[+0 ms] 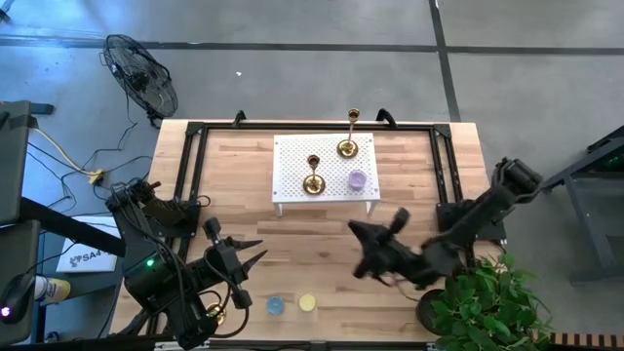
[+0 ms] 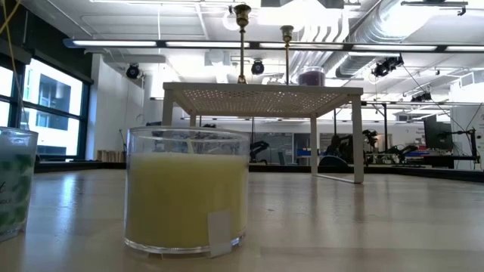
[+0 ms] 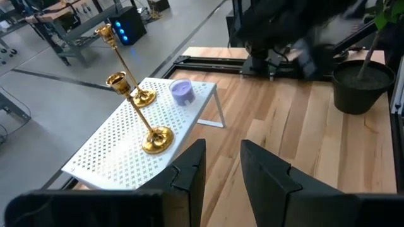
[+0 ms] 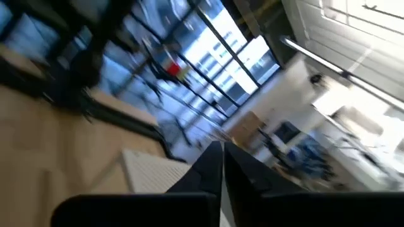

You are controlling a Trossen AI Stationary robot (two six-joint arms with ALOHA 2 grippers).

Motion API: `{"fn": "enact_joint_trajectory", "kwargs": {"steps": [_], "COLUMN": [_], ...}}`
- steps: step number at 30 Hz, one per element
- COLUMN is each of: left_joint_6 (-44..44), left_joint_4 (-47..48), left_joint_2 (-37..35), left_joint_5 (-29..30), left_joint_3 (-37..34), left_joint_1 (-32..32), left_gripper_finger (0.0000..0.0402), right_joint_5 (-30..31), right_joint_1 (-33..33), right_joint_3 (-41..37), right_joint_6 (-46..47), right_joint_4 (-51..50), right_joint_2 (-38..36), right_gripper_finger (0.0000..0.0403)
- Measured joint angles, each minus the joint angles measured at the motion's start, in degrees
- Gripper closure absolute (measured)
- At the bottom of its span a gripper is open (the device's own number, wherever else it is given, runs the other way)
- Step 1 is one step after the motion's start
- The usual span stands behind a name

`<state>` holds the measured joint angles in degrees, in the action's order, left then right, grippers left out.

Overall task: Pick & Place candle stick holders
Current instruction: Put the blue scented candle on the shelf

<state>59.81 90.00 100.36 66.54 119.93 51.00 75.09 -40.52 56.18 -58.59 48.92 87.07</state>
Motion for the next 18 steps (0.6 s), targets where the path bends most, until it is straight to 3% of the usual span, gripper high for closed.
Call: {"fn": "enact_joint_trajectory", "kwargs": {"steps": [11,18], "left_joint_6": [0.48,-0.11], "left_joint_4": [-0.03,-0.02], "left_joint_2": [1.57,4.85], "left_joint_5": [-3.2,-1.45], "left_joint_3": [0.01,0.01], "left_joint_1": [0.0,-0.24], "left_gripper_finger": [0.0305,0.0305], "right_joint_5": [3.95,-1.01], "right_joint_1": [-17.23,-21.3], "right_joint_3": [0.0,0.0], "right_joint_6": [10.73,17.38], "right_joint_4": [-9.52,-14.2], "right_joint_2": [-10.02,-11.85], "right_gripper_finger": [0.0396,0.0401]}}
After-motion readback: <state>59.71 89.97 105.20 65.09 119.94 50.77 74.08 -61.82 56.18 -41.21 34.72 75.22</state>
